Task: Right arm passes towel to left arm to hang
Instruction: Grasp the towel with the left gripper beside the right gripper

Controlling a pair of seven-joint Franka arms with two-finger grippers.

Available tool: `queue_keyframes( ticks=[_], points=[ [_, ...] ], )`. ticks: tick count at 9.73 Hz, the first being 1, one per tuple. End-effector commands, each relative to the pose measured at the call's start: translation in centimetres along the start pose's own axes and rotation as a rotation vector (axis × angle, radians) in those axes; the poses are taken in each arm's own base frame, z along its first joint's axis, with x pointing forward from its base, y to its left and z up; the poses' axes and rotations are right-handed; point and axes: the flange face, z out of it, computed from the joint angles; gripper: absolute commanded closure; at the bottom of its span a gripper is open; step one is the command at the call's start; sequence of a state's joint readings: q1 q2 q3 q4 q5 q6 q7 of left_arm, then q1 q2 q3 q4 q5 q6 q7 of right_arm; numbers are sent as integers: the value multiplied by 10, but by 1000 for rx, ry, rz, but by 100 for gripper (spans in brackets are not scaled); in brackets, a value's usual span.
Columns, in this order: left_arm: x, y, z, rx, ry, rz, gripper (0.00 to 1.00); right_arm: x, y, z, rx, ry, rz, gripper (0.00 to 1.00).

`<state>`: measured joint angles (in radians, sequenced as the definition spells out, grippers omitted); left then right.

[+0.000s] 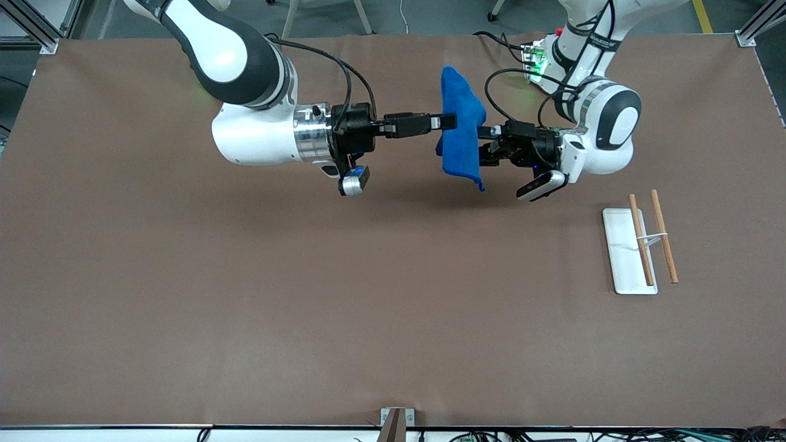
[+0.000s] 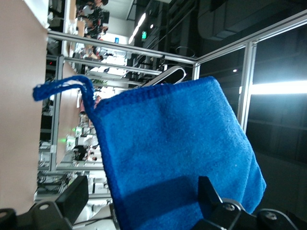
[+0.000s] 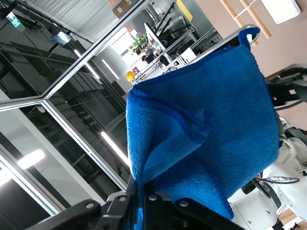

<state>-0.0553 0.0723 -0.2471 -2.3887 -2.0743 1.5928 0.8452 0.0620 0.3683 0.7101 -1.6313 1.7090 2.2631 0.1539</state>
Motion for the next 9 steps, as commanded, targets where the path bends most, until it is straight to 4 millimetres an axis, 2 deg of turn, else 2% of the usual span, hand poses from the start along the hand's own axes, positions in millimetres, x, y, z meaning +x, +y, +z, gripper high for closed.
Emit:
queue_keyframes(
  ticks=[1, 4, 5, 6, 7, 9],
  points=[
    [-13, 1, -14, -15, 47, 23, 5, -8, -4, 3, 18, -2, 15, 99],
    [-6, 12, -27, -62, 54, 35, 73, -7, -2, 3, 14, 0, 12, 98],
    [-7, 13, -29, -75, 51, 33, 87, -7, -2, 3, 14, 0, 11, 98],
    [-5, 18, -35, -78, 62, 40, 96, -7, -2, 3, 13, 0, 10, 98],
    [-4, 22, -39, -71, 61, 49, 100, -6, -1, 3, 11, 0, 10, 98],
    [-1, 26, -44, -72, 71, 53, 100, -5, -1, 2, 10, 2, 9, 98]
  ],
)
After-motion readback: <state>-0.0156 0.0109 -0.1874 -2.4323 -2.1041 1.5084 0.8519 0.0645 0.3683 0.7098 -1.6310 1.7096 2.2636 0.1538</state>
